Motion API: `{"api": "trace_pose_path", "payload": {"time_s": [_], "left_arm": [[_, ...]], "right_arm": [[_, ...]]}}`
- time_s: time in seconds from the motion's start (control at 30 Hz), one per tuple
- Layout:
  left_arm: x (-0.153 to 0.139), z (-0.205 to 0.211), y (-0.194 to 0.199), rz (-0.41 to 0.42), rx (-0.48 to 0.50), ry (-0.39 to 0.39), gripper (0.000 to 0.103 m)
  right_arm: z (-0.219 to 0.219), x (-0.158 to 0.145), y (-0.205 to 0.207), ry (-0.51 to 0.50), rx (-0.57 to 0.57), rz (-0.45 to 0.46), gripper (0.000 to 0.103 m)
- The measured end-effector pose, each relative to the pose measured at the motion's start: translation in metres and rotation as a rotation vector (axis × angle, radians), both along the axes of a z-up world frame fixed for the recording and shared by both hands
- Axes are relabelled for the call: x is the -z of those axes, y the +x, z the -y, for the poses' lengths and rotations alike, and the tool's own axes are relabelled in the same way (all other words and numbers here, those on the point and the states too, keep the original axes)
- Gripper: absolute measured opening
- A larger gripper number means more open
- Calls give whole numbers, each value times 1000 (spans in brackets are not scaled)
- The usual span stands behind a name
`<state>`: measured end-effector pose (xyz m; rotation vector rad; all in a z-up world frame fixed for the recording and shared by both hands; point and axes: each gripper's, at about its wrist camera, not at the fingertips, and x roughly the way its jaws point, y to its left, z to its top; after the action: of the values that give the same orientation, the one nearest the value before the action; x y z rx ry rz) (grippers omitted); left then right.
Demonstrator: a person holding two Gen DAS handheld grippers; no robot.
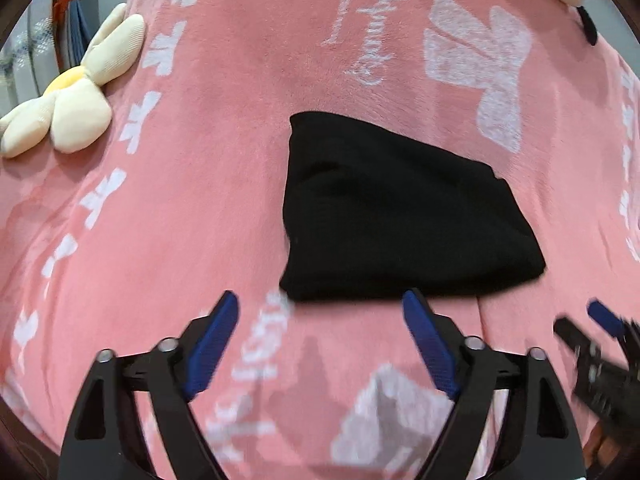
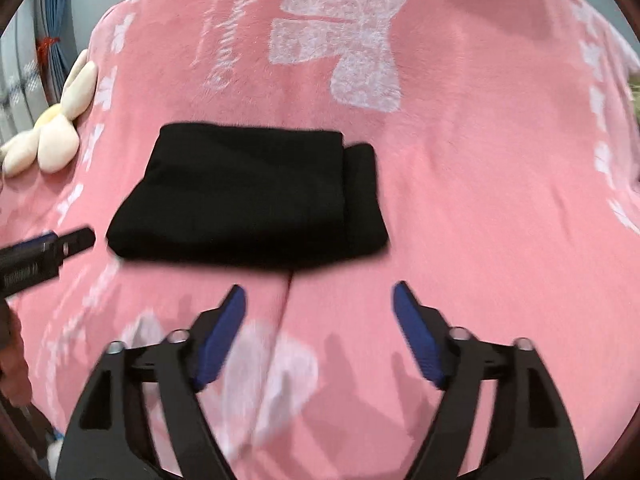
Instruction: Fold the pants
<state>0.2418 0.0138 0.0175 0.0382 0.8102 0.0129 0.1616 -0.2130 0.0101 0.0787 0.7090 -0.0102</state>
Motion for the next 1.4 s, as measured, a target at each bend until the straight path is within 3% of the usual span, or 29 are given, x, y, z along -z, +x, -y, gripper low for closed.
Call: {"api": "trace_pose_path", "payload": {"time_s": [0.13, 0.47, 0.77, 0.83, 0.97, 1.13, 1.4], "left_arm": [[10, -1, -40, 20, -14, 13, 87], [52, -6, -122, -24, -7, 67, 87], [93, -29, -152, -22, -24, 27, 87], [91, -34, -158, 3, -41, -27, 87], [94, -38, -161, 13, -60, -57, 87], [95, -37, -162, 19, -56, -46, 87], [96, -34, -164, 23, -53, -39, 87]], "right_arm": [[2, 7, -50, -27, 69, 36, 91], [5, 36, -125, -22, 110, 6, 95], [-1, 40, -137, 24, 98, 20, 95], [-5, 41, -136, 6, 86, 19, 95], [-7, 42, -137, 2, 87, 22, 95], [-2, 44, -138, 29, 103, 24, 95], [-17, 48, -137, -26, 67, 15, 95]]}}
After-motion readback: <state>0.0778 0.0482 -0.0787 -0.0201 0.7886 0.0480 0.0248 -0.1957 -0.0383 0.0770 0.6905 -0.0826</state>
